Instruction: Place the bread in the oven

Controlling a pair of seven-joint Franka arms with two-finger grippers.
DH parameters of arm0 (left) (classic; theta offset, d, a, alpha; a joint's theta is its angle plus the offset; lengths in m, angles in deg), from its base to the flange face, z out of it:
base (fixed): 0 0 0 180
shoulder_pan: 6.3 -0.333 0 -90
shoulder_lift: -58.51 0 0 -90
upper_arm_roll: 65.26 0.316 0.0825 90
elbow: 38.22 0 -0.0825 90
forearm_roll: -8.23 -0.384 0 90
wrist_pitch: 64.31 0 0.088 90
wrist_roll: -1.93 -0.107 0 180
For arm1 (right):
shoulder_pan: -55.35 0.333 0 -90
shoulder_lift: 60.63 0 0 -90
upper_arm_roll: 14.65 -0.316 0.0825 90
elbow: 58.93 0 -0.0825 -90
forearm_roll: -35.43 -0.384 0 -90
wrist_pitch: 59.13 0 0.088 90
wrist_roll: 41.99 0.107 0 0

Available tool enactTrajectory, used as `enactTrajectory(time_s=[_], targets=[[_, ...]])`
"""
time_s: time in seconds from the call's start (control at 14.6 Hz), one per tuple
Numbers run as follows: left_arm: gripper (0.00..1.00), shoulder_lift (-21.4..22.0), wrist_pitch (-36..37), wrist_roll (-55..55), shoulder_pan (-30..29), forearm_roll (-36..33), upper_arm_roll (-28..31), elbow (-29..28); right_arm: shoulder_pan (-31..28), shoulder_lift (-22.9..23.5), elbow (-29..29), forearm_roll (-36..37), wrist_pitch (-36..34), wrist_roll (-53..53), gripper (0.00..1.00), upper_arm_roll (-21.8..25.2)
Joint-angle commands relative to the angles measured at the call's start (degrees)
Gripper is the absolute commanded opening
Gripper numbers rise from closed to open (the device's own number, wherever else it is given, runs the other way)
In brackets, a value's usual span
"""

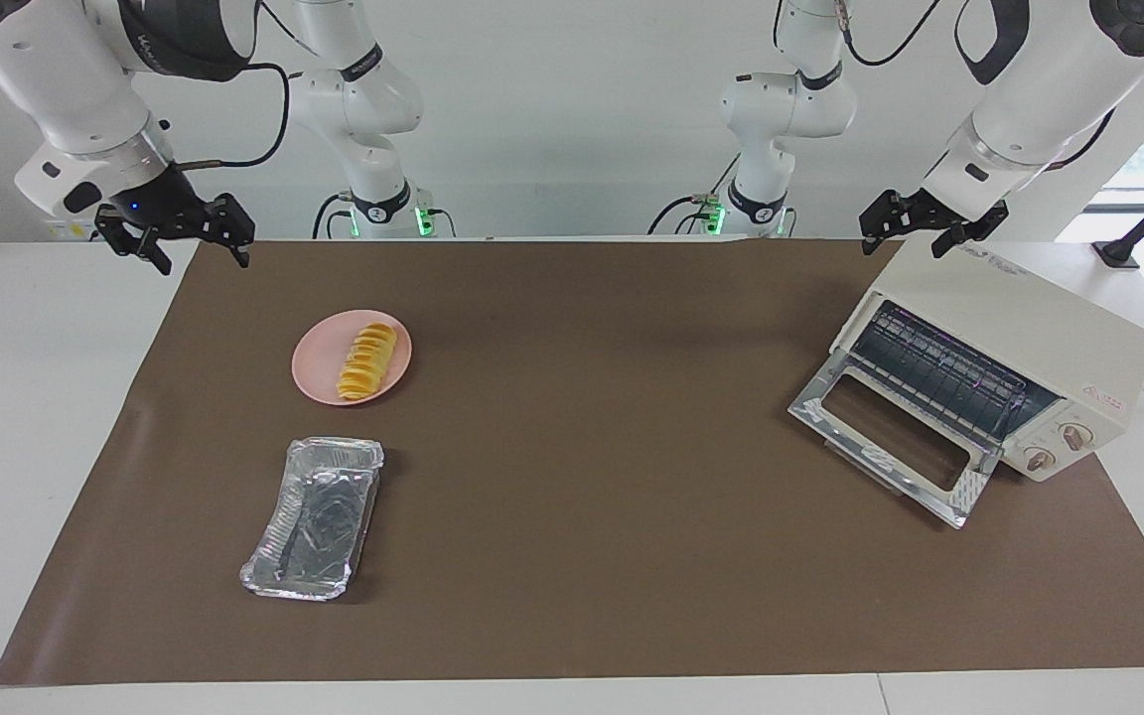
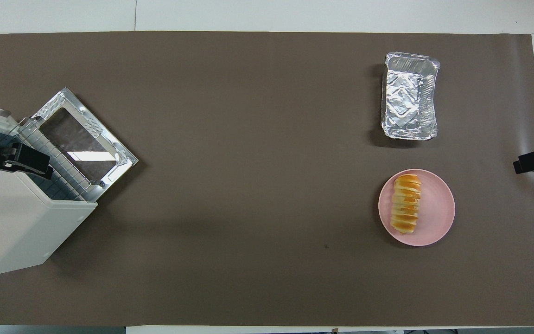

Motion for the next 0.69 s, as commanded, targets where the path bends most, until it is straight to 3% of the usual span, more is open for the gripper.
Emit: enactTrajectory(time_s=[0.0, 0.41, 0.62], targets=[[1.0, 1.18, -0.86, 0.37, 0.15, -1.23, 0.04, -1.3, -1.9, 0.08, -0.04, 0.34, -0.74, -1.49, 1.0, -0.45], [1.0, 1.18, -0.86, 0.37, 0.15, -1.23, 0.04, -1.3, -1.73, 0.0, 0.13, 0.43, -0.75, -1.67, 1.0, -0.45], [1.0, 1.18, -0.86, 0.37, 0.15, -1.23, 0.04, -1.3, -1.03, -2.54, 6.25, 0.34, 3.01, 0.34, 1.0, -1.14]])
